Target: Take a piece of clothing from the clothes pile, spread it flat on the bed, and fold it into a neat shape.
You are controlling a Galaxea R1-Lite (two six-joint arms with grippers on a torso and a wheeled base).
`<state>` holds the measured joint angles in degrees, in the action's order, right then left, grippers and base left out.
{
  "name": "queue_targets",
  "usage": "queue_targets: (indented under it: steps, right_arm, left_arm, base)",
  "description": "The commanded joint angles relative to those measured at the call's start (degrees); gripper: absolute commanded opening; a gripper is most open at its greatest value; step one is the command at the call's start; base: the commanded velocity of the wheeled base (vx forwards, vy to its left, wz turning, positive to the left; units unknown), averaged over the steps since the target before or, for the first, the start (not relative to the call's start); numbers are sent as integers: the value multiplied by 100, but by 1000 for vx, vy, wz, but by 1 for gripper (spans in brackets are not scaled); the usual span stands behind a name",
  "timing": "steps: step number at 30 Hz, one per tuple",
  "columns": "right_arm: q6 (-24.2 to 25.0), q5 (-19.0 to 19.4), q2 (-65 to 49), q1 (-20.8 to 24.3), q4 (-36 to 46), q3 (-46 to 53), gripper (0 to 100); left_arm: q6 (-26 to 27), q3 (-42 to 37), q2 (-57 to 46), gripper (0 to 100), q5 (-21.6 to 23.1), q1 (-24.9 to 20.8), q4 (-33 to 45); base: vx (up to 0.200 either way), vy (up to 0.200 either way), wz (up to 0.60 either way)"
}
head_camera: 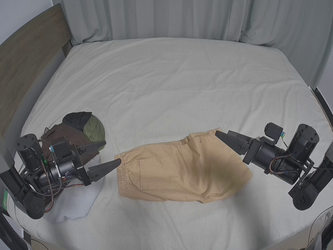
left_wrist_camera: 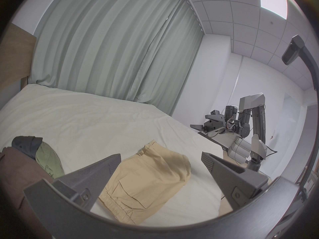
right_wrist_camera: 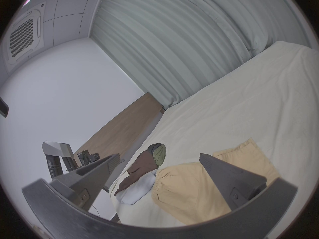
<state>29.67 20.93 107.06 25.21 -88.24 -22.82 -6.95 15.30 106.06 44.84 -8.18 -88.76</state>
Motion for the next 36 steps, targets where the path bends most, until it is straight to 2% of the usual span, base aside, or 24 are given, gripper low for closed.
queue_targets:
  steps: [1, 11, 24, 28, 29, 36]
  right_arm:
    - [-5, -28, 43, 186, -1, -12, 100]
    - [4, -19, 52, 186, -9, 15, 100]
    - [21, -19, 193, 168, -9, 15, 100]
    - [21, -10, 228, 168, -9, 23, 100]
    - [21, -10, 228, 168, -9, 23, 100]
    - [21, -10, 228, 195, -9, 23, 100]
  left_arm:
    - [-70, -53, 29, 100, -1, 1, -1]
    - [-659, -62, 671, 100, -10, 62, -1]
    - [-694, 333, 1857, 100, -159, 53, -10]
    - [-782, 641, 2279, 100, -599, 36, -10]
    - [-940, 808, 2420, 100, -819, 9, -10]
    - [-1828, 1283, 2613, 100, -1205, -70, -19]
  base:
    - [0, 0, 0]
    - [0, 0, 0]
    - [0, 0, 0]
    - [0, 0, 0]
    - [0, 0, 0]
    - [0, 0, 0]
